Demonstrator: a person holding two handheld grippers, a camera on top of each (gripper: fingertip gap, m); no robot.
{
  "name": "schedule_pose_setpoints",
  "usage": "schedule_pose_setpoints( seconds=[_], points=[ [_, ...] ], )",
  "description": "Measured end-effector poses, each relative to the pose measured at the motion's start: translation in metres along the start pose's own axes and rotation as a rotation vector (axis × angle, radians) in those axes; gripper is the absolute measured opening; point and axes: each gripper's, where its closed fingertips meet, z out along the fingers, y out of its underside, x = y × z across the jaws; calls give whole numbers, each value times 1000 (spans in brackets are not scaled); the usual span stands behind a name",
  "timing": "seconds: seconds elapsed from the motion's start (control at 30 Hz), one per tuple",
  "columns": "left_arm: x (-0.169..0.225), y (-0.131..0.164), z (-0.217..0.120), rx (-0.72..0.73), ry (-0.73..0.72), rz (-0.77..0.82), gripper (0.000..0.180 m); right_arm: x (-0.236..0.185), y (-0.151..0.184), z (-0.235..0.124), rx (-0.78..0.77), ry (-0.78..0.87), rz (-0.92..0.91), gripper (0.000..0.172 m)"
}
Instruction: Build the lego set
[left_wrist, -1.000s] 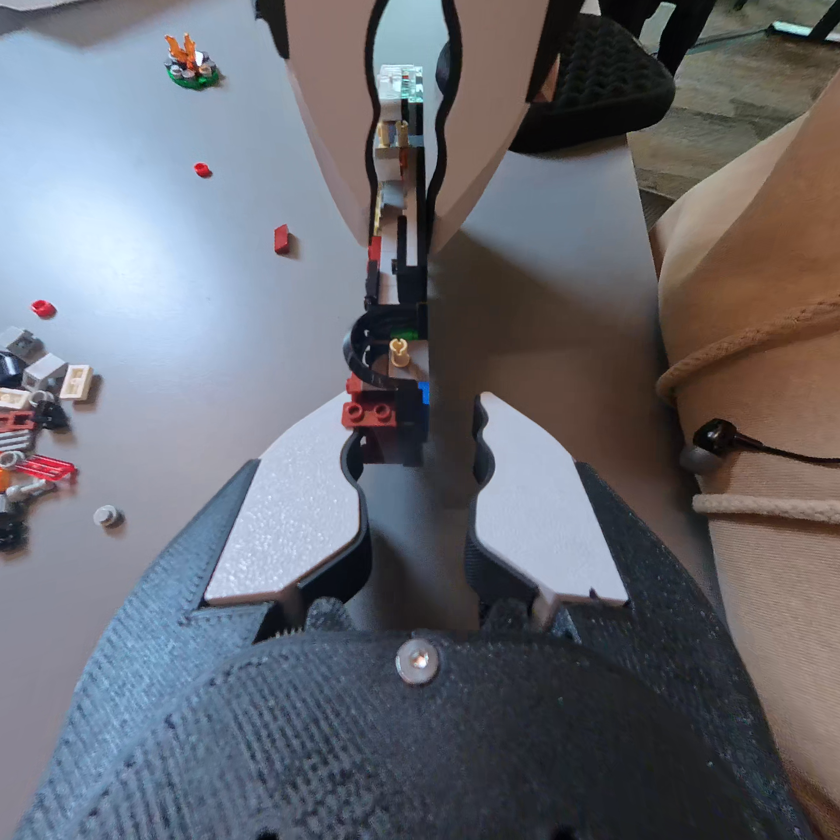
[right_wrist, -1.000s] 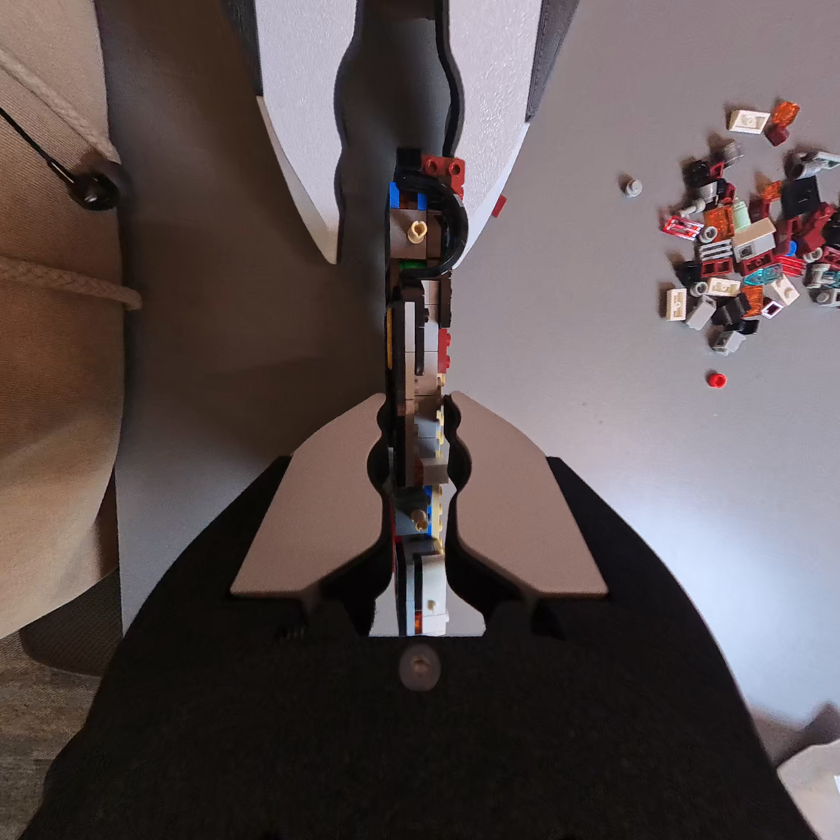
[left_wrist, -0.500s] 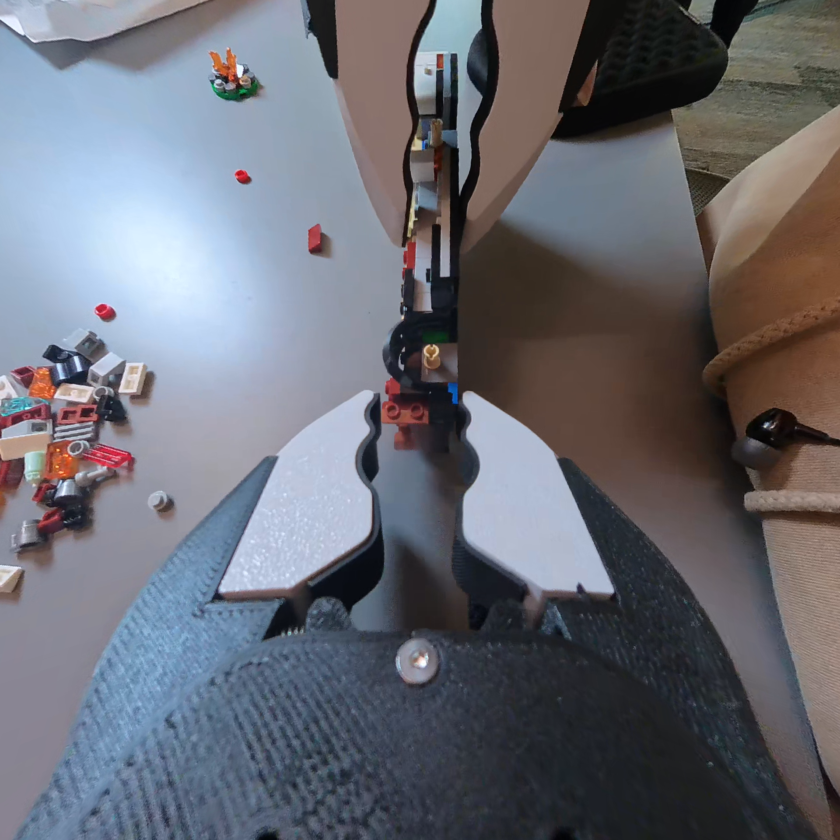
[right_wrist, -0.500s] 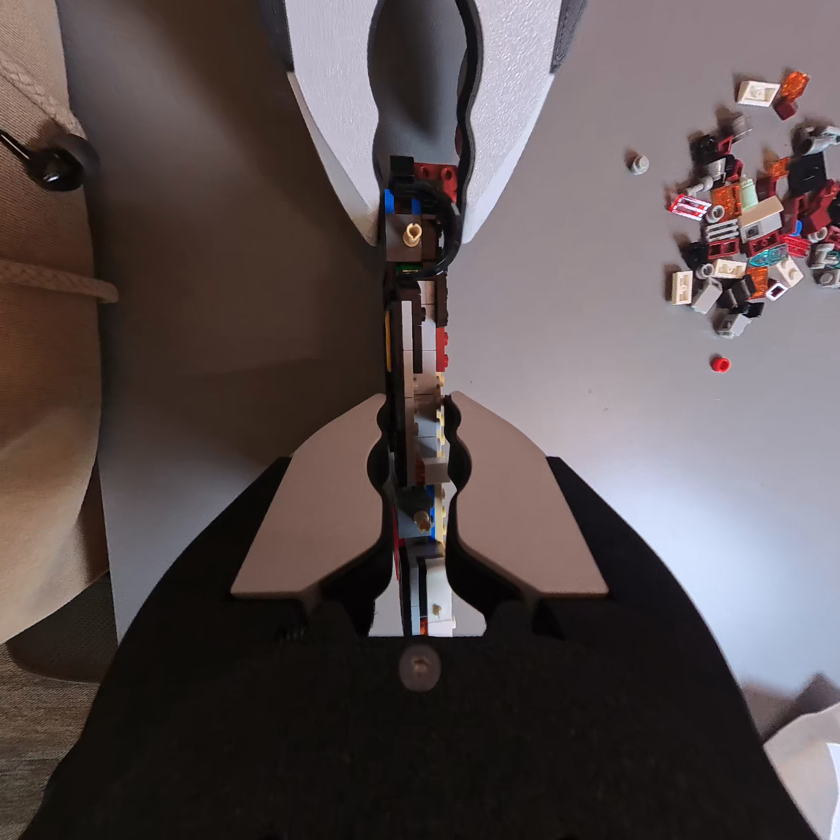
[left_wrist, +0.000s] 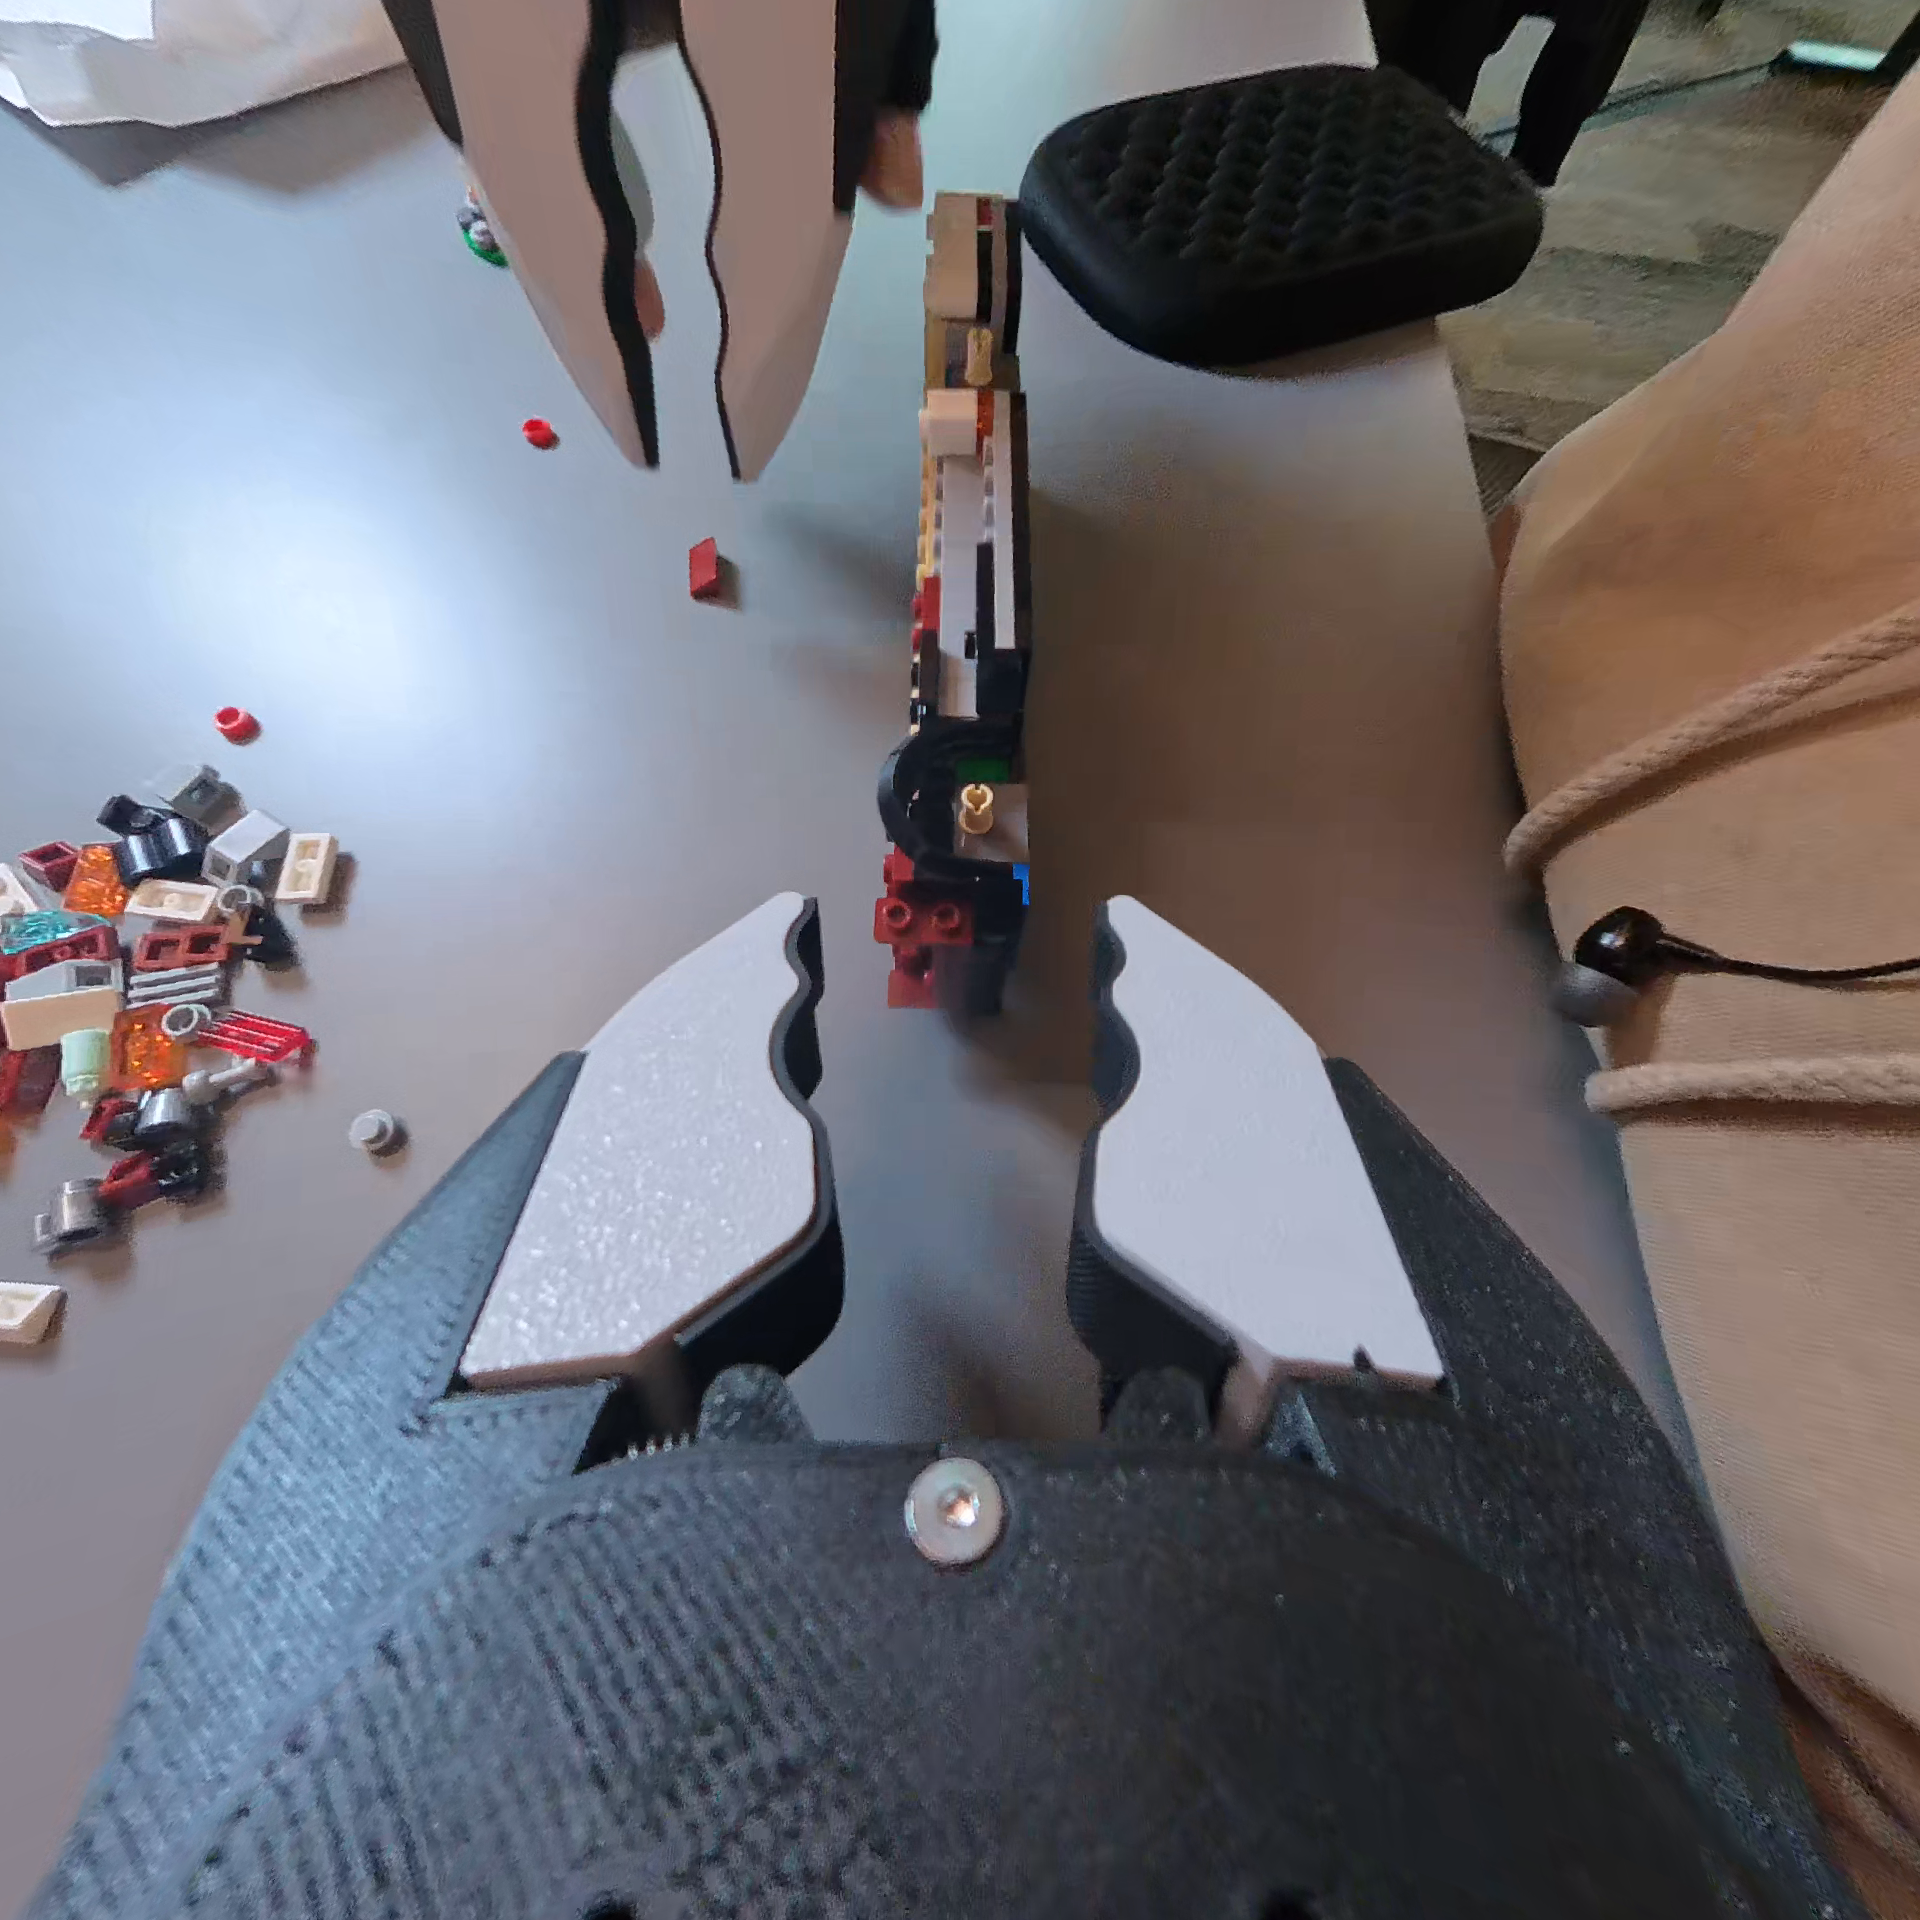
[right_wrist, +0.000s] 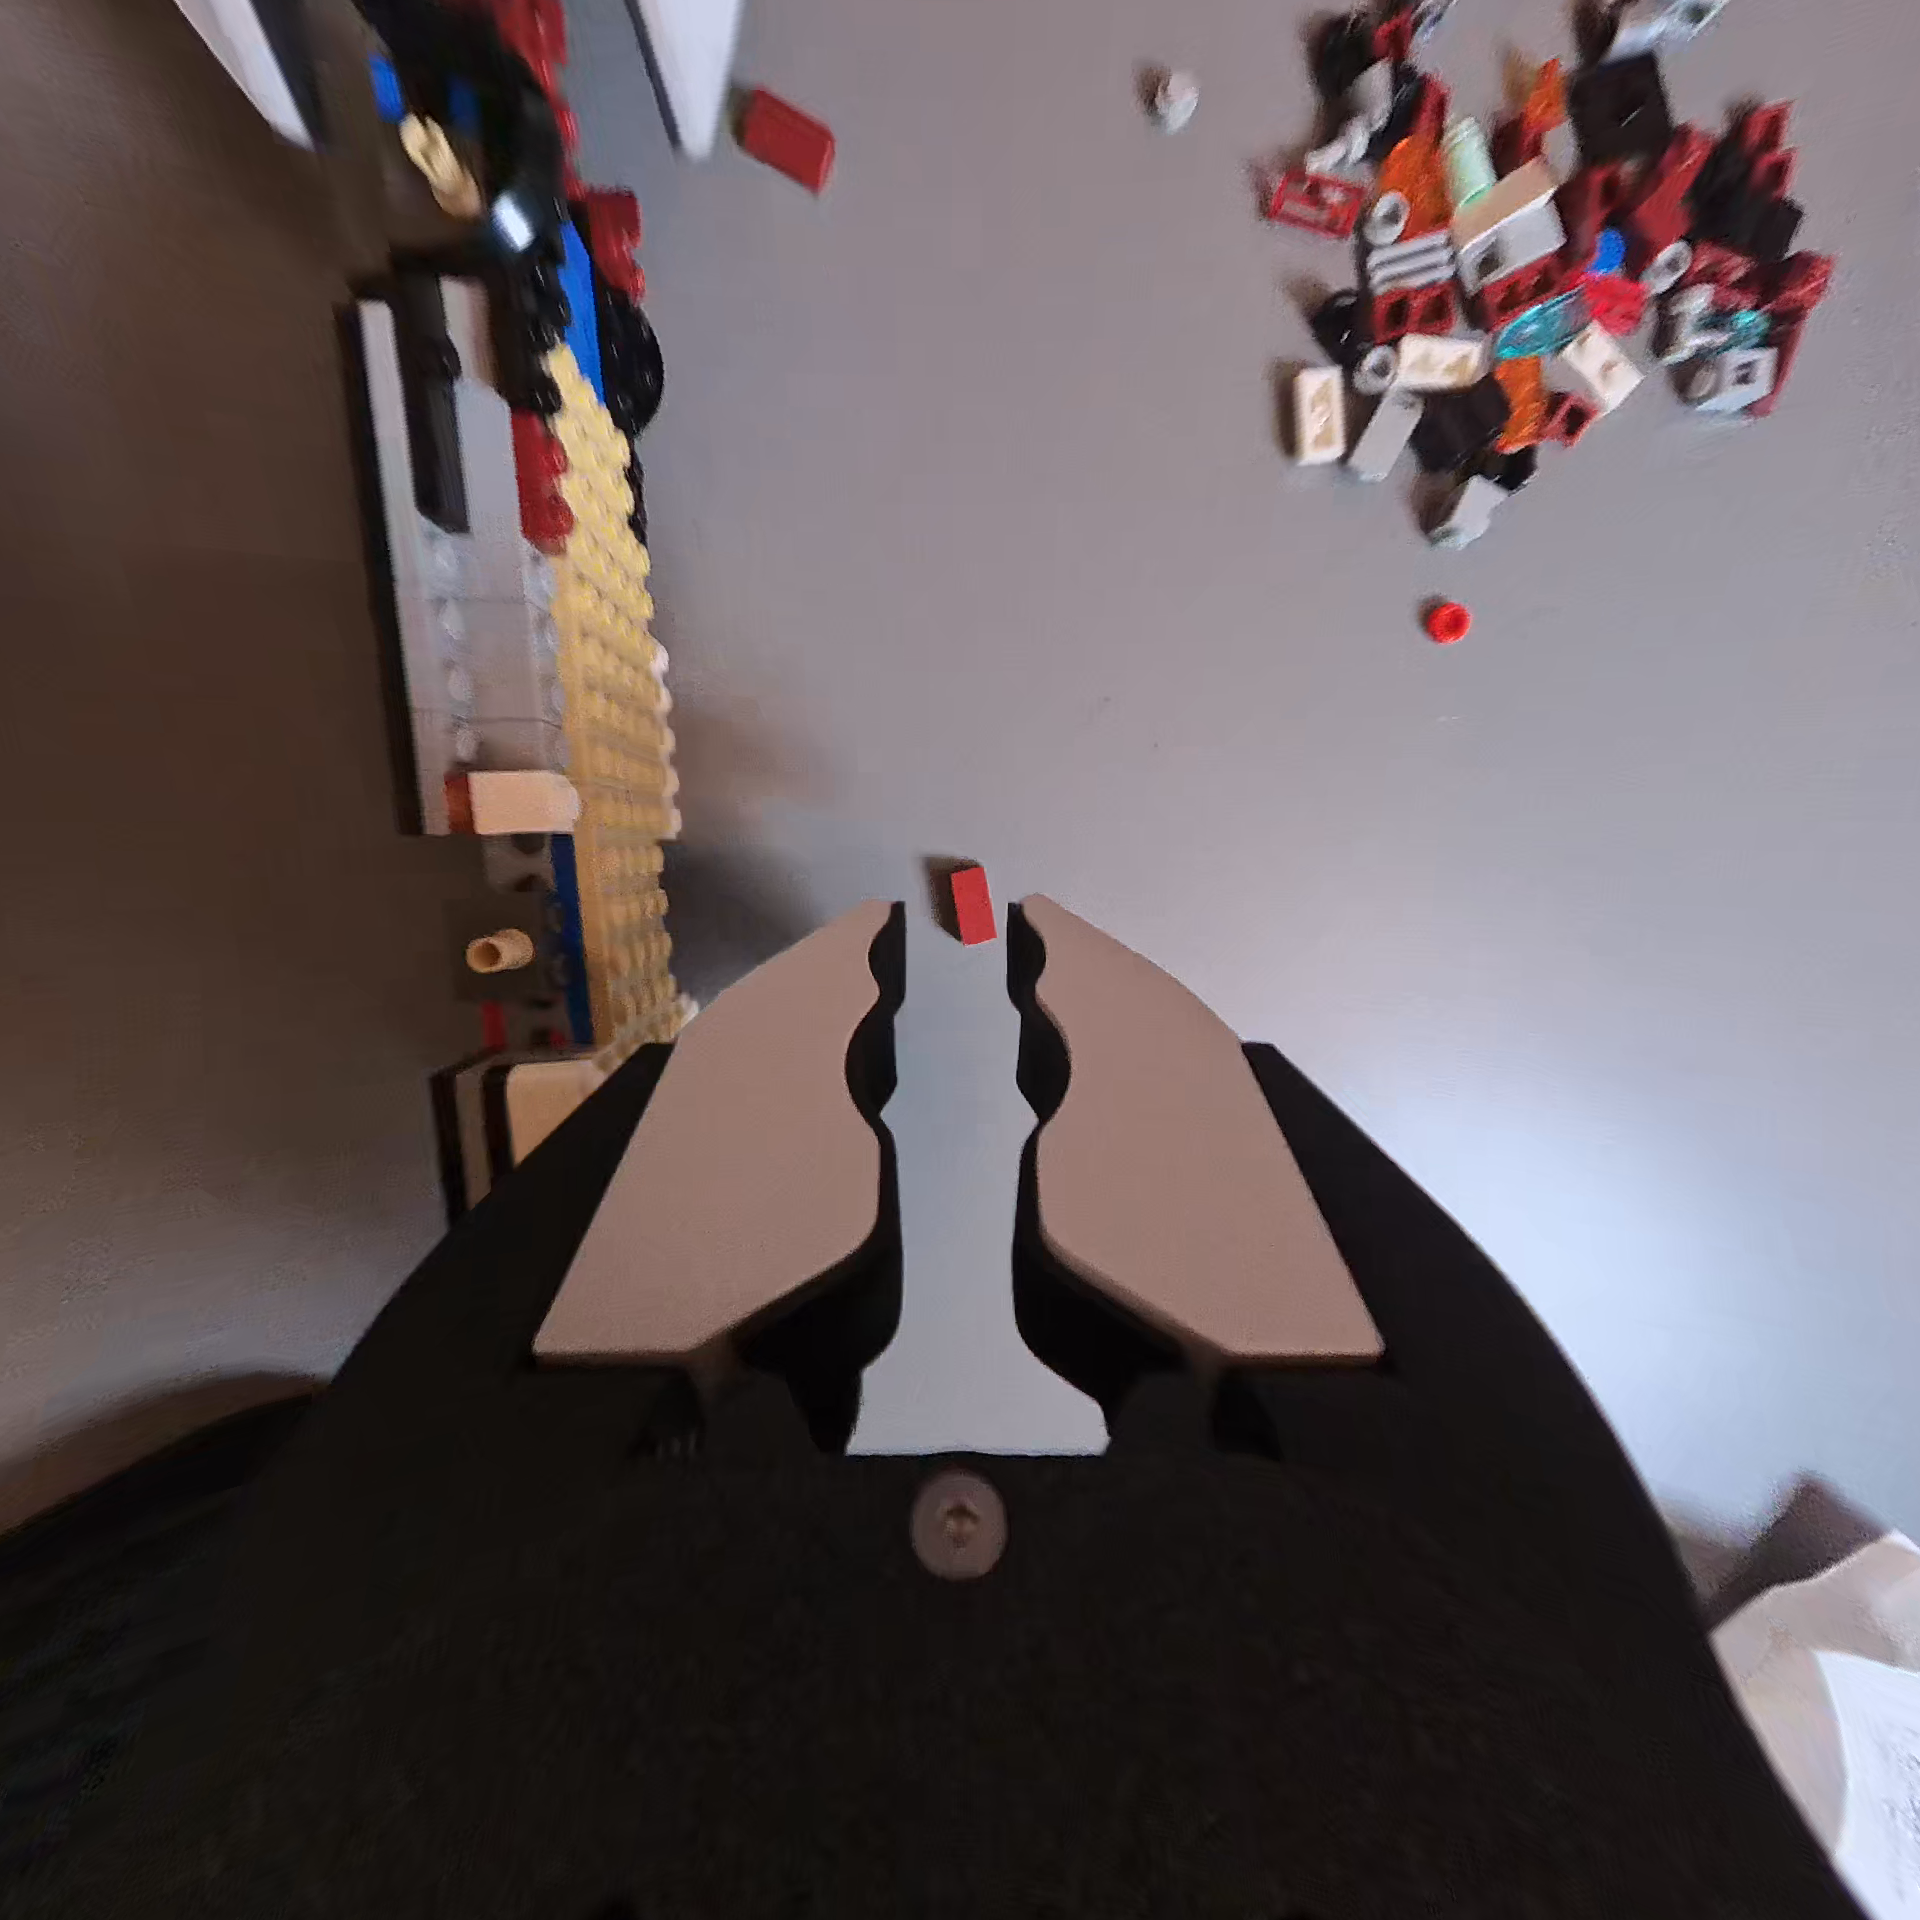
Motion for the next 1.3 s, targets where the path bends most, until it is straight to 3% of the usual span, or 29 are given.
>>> schedule_pose_setpoints(
  seconds=[0.3, 0.47, 0.67, 0.93, 1.13, 1.3],
  points=[
    [-15, -20, -29, 146, 1, -62, 37, 3, 12, 26, -64, 9, -49, 7],
    [-12, -16, -28, 113, 3, -24, 35, 1, 2, 27, -37, 1, -38, 5],
    [-13, -14, -26, 98, -27, 5, 31, -5, -33, 16, 60, 8, -71, 5],
    [-23, -35, -32, 253, -70, -110, 22, -23, -104, -12, 277, 110, -276, 4],
    [-8, -51, -45, 391, 174, -279, 29, -50, -142, -28, 399, 157, -538, 4],
    [13, -59, -52, 443, 281, -198, 30, -67, -151, -32, 439, 105, -631, 4]
  ],
)
